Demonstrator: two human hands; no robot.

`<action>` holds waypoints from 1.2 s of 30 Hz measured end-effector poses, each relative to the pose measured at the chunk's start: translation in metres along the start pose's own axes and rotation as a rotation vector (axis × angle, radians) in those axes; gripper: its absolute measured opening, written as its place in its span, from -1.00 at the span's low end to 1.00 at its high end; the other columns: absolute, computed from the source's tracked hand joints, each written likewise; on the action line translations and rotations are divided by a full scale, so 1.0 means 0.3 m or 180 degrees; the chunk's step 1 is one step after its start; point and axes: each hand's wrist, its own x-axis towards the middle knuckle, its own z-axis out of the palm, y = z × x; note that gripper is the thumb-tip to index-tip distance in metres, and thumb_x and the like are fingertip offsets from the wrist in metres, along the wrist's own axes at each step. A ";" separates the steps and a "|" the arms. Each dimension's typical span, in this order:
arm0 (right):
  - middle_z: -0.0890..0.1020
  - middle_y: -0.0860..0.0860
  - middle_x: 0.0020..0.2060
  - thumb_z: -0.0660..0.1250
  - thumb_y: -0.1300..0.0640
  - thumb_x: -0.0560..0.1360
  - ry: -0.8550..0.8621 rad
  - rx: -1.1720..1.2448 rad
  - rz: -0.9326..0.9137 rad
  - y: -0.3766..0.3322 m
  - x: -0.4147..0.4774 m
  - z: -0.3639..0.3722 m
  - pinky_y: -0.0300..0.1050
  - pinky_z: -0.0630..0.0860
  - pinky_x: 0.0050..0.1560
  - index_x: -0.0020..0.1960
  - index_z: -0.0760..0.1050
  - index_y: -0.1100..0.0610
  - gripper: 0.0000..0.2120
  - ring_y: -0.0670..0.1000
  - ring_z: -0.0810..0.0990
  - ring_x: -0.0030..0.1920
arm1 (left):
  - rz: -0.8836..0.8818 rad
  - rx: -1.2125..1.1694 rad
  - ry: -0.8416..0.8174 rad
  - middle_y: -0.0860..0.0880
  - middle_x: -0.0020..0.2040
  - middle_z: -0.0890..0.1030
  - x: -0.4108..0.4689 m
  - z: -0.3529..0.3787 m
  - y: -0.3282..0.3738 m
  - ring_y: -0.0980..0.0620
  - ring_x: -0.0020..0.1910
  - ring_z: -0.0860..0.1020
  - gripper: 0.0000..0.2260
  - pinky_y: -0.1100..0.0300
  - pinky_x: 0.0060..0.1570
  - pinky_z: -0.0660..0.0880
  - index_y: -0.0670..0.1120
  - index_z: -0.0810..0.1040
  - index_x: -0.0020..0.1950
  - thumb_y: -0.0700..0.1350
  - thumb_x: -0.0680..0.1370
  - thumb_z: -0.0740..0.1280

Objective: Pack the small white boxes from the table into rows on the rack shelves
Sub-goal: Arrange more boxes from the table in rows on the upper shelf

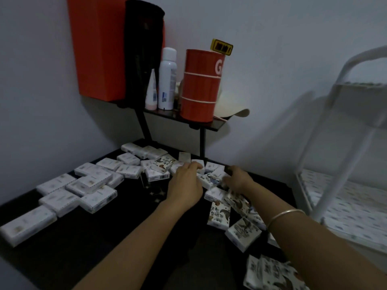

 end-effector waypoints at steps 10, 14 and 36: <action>0.52 0.12 0.25 0.35 0.16 0.53 0.0014 0.0195 -0.0208 0.050 -0.016 0.023 -0.05 0.54 0.11 0.37 0.39 0.15 -0.57 0.08 0.58 0.06 | 0.0506 0.1385 -0.1122 -0.11 0.42 0.40 0.114 0.059 -0.107 -0.12 0.35 0.35 -0.32 0.06 0.33 0.25 -0.06 0.14 0.56 -0.25 0.46 0.29; 0.54 0.10 0.22 0.38 0.16 0.49 0.0287 0.0196 -0.0410 0.061 -0.068 -0.011 -0.05 0.52 0.11 0.40 0.34 0.07 -0.50 0.10 0.58 0.11 | 0.0631 0.1909 -0.0890 -0.09 0.30 0.45 0.085 0.031 -0.107 -0.10 0.28 0.36 -0.53 0.07 0.26 0.27 -0.05 0.39 0.40 -0.14 0.48 0.32; 0.56 -0.11 -0.37 0.21 0.27 0.49 0.1041 0.2332 -0.1163 0.217 -0.711 -0.455 -0.28 0.41 -0.43 -0.18 0.42 -0.01 -0.81 -0.13 0.50 -0.39 | 0.0615 -0.1224 -0.0548 0.08 -0.14 0.60 -0.212 -0.155 0.535 0.13 -0.28 0.59 -0.60 0.08 -0.38 0.56 0.06 0.44 0.03 0.22 0.36 0.48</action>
